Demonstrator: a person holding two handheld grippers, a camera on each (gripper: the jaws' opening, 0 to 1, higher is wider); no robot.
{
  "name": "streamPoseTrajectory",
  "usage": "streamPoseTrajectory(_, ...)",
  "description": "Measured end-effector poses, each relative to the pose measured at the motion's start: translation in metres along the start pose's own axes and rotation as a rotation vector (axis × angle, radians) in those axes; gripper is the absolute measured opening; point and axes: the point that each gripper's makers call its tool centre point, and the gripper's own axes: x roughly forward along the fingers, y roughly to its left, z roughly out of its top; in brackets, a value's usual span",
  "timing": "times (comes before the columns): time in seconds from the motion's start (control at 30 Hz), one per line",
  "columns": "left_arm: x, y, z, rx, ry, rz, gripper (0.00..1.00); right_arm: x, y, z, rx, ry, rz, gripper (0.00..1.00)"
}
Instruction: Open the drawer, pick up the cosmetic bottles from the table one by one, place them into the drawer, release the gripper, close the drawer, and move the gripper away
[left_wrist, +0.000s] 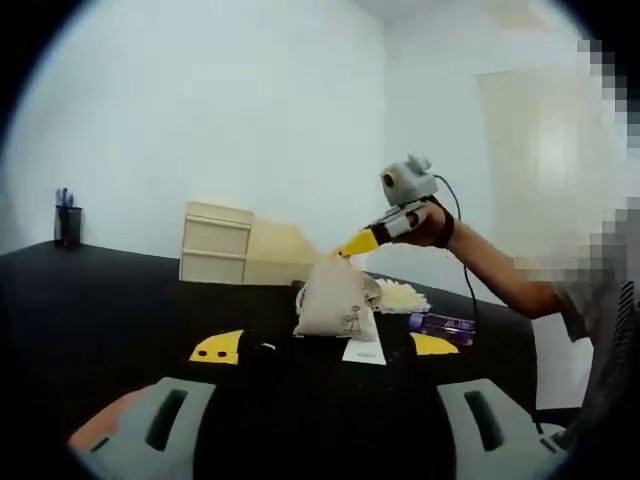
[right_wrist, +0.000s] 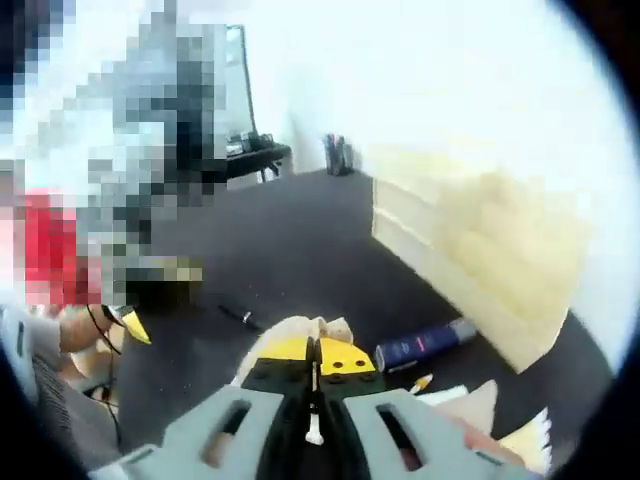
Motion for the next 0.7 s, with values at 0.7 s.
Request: streamPoseTrajectory(0.7, 0.003, 0.003, 0.000, 0.004, 0.008, 0.015, 0.60, -0.031, 0.036, 0.063, -0.267, -0.182, -0.024, 0.00)
